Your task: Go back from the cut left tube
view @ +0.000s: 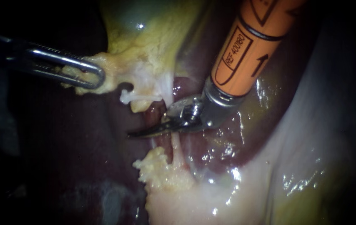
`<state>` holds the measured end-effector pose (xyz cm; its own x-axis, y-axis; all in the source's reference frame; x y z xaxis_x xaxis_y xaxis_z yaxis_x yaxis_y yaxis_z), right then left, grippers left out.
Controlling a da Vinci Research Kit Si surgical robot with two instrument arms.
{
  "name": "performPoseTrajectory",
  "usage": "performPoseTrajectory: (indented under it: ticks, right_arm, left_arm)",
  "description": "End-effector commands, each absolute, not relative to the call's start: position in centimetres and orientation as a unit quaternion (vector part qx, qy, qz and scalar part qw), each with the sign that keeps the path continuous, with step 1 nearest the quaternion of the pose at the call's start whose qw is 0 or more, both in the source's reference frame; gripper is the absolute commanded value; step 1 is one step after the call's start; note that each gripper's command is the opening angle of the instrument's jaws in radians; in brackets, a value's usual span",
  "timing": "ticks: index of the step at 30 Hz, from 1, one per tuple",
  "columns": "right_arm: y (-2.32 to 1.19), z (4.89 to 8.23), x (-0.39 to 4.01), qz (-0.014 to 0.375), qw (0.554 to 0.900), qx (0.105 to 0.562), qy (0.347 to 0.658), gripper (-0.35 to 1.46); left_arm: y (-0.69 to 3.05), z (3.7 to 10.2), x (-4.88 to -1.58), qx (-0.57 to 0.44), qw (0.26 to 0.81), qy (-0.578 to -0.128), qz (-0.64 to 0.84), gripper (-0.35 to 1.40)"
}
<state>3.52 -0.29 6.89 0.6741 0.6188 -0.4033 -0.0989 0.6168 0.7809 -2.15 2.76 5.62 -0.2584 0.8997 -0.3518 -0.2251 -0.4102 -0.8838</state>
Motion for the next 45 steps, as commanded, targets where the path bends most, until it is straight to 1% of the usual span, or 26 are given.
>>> performPoseTrajectory:
  ticks: [1,8,11,12,14,15,16,18,20,23,26,29,31,33,35,37,40,45]
  right_arm:
    - [-0.29,6.89,3.52,0.216,0.832,0.381,0.342,-0.35]
    - [-0.3,6.89,3.52,0.216,0.83,0.381,0.344,-0.35]
    - [-0.33,6.92,3.54,0.209,0.824,0.394,0.349,-0.35]
    - [-0.35,6.93,3.54,0.21,0.821,0.394,0.355,-0.21]
    - [-0.38,6.95,3.56,0.208,0.818,0.393,0.365,0.26]
    - [-0.39,6.95,3.58,0.204,0.818,0.391,0.37,0.54]
    - [-0.39,6.95,3.59,0.204,0.818,0.391,0.37,0.71]
    - [-0.4,6.96,3.62,0.197,0.818,0.387,0.376,0.99]
    - [-0.41,6.96,3.64,0.198,0.815,0.388,0.382,1.15]
    - [-0.42,6.94,3.65,0.194,0.813,0.386,0.391,1.21]
    - [-0.44,6.92,3.66,0.184,0.815,0.382,0.395,1.23]
    - [-0.46,6.88,3.65,0.157,0.82,0.372,0.406,1.3]
    - [-0.5,6.81,3.63,0.138,0.826,0.354,0.416,1.36]
    - [-0.55,6.73,3.57,0.121,0.837,0.316,0.429,1.43]
    - [-0.59,6.64,3.48,0.105,0.846,0.287,0.437,1.43]
    - [-0.6,6.56,3.38,0.098,0.849,0.272,0.442,1.43]
    - [-0.56,6.39,3.1,0.086,0.854,0.246,0.451,1.43]
    - [-0.4,6.17,2.65,0.075,0.86,0.221,0.454,1.41]
  left_arm:
    - [2.76,5.63,-2.15,-0.459,0.4,-0.367,0.703,-0.35]
    - [2.76,5.63,-2.14,-0.459,0.4,-0.367,0.703,-0.35]
    - [2.76,5.64,-2.14,-0.459,0.4,-0.368,0.703,-0.35]
    - [2.76,5.64,-2.14,-0.459,0.4,-0.368,0.703,-0.35]
    - [2.76,5.64,-2.13,-0.459,0.399,-0.368,0.703,-0.35]
    - [2.77,5.64,-2.13,-0.459,0.399,-0.368,0.703,-0.35]
    - [2.77,5.64,-2.13,-0.459,0.399,-0.368,0.703,-0.35]
    - [2.77,5.65,-2.13,-0.459,0.399,-0.368,0.703,-0.35]
    - [2.77,5.66,-2.12,-0.459,0.399,-0.368,0.703,-0.35]
    - [2.77,5.66,-2.12,-0.459,0.399,-0.368,0.703,-0.35]
    - [2.77,5.66,-2.11,-0.459,0.399,-0.368,0.703,-0.35]
    - [2.78,5.66,-2.11,-0.459,0.399,-0.368,0.703,-0.35]
    - [2.78,5.67,-2.1,-0.459,0.398,-0.368,0.703,-0.35]
    - [2.78,5.68,-2.09,-0.459,0.398,-0.369,0.703,-0.35]
    - [2.79,5.69,-2.07,-0.459,0.398,-0.369,0.703,-0.35]
    - [2.8,5.71,-2.05,-0.459,0.397,-0.369,0.703,-0.35]
    - [2.83,5.74,-2.02,-0.459,0.396,-0.37,0.704,-0.35]
    - [2.86,5.79,-1.98,-0.459,0.396,-0.37,0.704,-0.35]
